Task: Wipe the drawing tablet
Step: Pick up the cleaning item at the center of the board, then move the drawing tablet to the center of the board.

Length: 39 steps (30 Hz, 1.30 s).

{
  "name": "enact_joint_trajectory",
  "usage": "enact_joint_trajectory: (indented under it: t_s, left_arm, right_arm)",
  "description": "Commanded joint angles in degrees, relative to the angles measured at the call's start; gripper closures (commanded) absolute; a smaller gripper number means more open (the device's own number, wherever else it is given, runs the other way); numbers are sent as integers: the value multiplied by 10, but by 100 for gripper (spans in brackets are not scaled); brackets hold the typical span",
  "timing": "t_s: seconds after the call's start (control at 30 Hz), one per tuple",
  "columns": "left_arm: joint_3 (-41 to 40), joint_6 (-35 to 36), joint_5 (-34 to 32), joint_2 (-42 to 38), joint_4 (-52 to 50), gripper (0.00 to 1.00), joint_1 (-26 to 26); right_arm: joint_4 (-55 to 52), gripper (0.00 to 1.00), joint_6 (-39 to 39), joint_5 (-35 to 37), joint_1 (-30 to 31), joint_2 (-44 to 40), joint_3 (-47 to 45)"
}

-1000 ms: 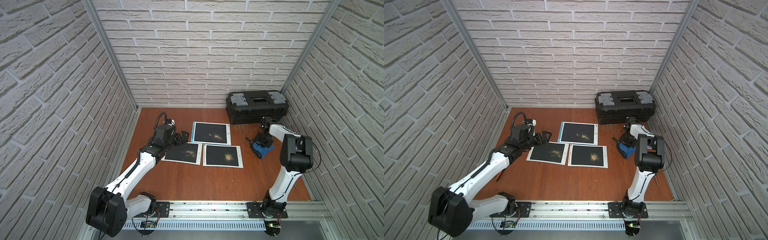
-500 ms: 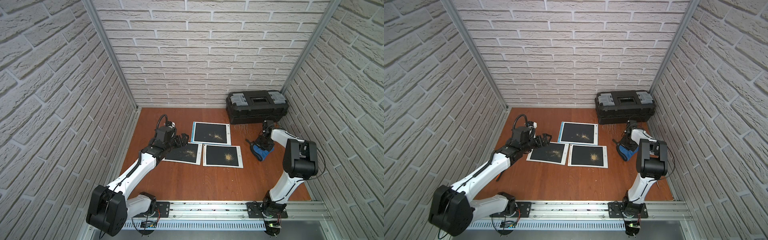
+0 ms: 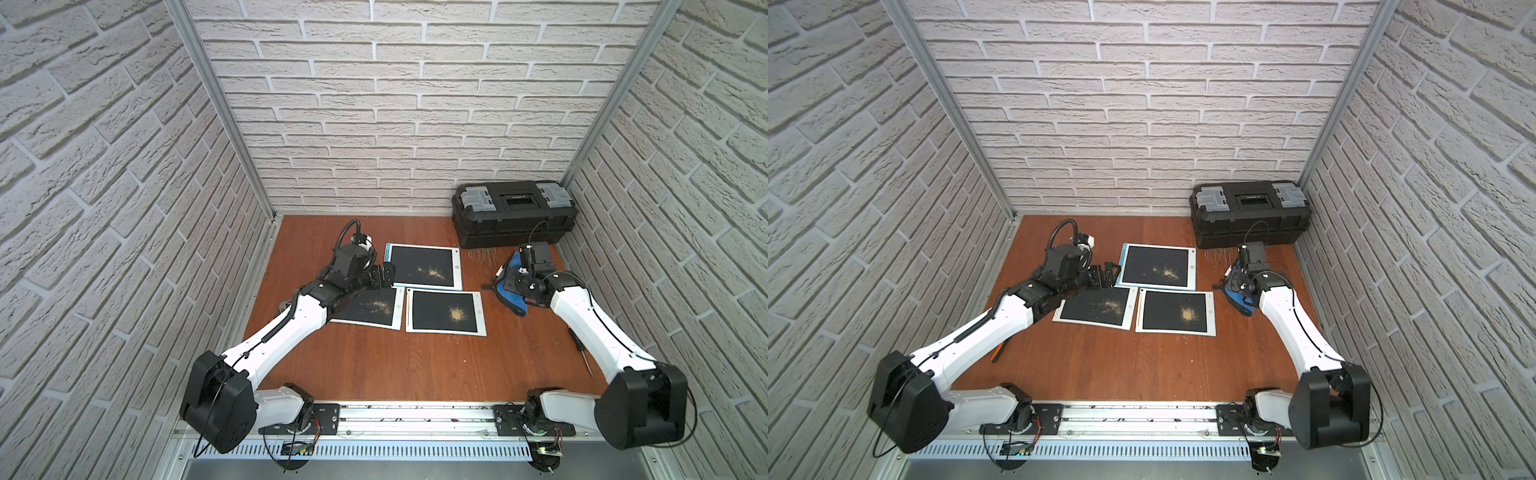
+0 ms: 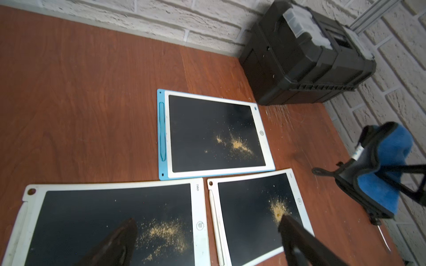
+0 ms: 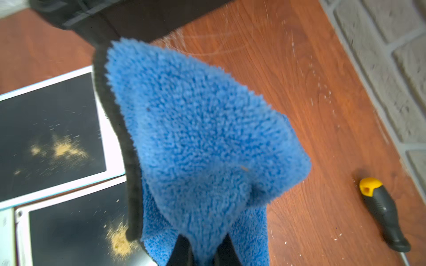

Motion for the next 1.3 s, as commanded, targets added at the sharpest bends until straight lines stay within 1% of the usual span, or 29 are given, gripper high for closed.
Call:
enact_joint_trajectory:
  t_s: [0.0,0.13,0.3,0.43,0.5,0.7,0.77,0.9,0.97,1.07,1.17,1.27]
  left_arm:
    - [12,12,-28,-1,-10,2,10]
    - [13,27,-39,-9,-13,2,11]
    - [33,24,-24,4,-25,3,14]
    - [44,22,-19,20,-22,2,16]
    - [44,17,-17,22,-15,2,18]
    - [38,-6,-19,15,-3,2,33]
    - [31,2,-19,13,6,2,36]
    - [-9,2,-36,-12,39,2,41]
    - [-22,-13,-28,-20,39,2,52]
    - [-18,-24,2,-12,16,2,74]
    - [-12,-17,12,-1,-4,2,80]
    - [-12,-10,17,6,-4,2,80]
  right_arm:
    - [23,97,-24,12,11,-58,-28]
    - [16,97,-11,-3,15,-94,-34]
    - [9,97,-12,-19,15,-96,-36]
    - [16,97,3,-28,15,-96,-43]
    - [20,97,2,-44,15,-93,-47]
    - [33,97,-8,-74,15,-73,-54]
    - [43,97,-9,-86,15,-71,-57]
    - [58,97,-9,-107,15,-65,-62]
    - [61,97,-10,-113,15,-62,-66]
    - [70,97,-11,-125,15,-64,-74]
    - [76,97,-14,-132,15,-68,-80]
    - [77,97,-14,-129,15,-74,-88]
